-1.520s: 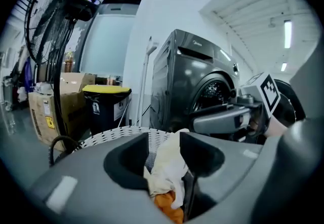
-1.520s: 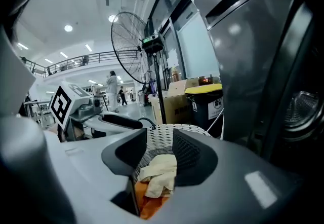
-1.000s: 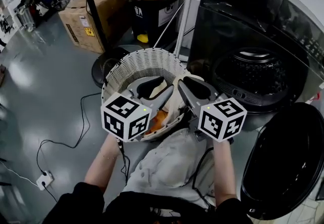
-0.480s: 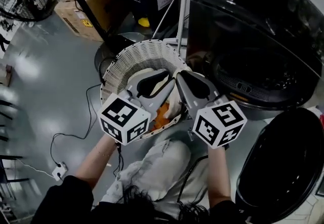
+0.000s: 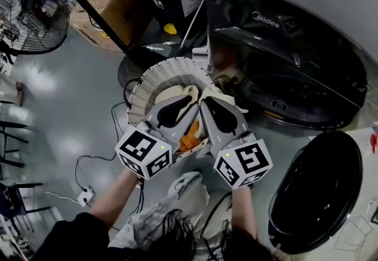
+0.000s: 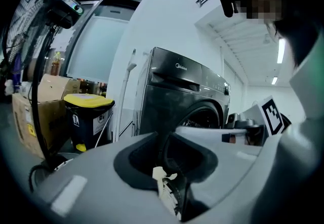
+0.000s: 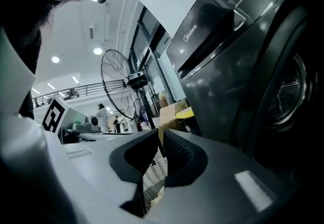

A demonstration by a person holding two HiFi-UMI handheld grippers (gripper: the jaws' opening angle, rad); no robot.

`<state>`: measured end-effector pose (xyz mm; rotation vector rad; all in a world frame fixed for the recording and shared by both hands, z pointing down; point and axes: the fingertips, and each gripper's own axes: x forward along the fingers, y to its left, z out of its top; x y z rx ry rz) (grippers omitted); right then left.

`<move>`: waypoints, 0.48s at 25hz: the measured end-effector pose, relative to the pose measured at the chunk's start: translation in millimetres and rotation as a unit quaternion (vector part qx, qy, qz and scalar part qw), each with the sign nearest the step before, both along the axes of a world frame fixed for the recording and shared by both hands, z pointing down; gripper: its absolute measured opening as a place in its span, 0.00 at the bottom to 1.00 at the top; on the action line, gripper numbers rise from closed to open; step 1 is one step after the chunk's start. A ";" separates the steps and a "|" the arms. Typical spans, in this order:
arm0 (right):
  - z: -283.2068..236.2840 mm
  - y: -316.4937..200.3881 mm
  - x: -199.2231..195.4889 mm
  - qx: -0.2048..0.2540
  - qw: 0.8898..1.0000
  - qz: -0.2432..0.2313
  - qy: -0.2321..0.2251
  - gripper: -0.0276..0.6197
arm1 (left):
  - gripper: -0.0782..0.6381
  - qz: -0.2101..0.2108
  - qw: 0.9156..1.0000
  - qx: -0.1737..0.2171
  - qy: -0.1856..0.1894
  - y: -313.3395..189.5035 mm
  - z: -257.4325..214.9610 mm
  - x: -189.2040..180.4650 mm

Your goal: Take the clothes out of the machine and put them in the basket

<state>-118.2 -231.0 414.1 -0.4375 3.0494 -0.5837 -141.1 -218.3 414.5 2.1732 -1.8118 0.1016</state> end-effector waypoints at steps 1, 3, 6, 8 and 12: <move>-12.9 2.1 3.3 -0.005 1.000 0.007 0.000 0.10 | 0.22 -0.003 1.000 -0.003 0.003 3.0 -12.6 1.6; -41.6 12.0 10.7 -0.017 1.000 0.017 -0.002 0.08 | 0.22 -0.014 1.000 -0.007 0.008 14.6 -40.0 3.9; -81.3 32.2 24.4 -0.031 0.999 0.022 0.005 0.08 | 0.22 -0.028 0.999 -0.019 0.012 36.0 -79.1 7.8; -108.2 42.3 33.2 -0.041 0.999 0.028 0.016 0.07 | 0.21 -0.030 0.999 -0.029 0.010 47.3 -107.6 10.0; -173.5 60.0 52.0 -0.058 0.997 0.040 0.026 0.06 | 0.20 -0.029 0.999 -0.033 -0.009 64.3 -175.9 14.1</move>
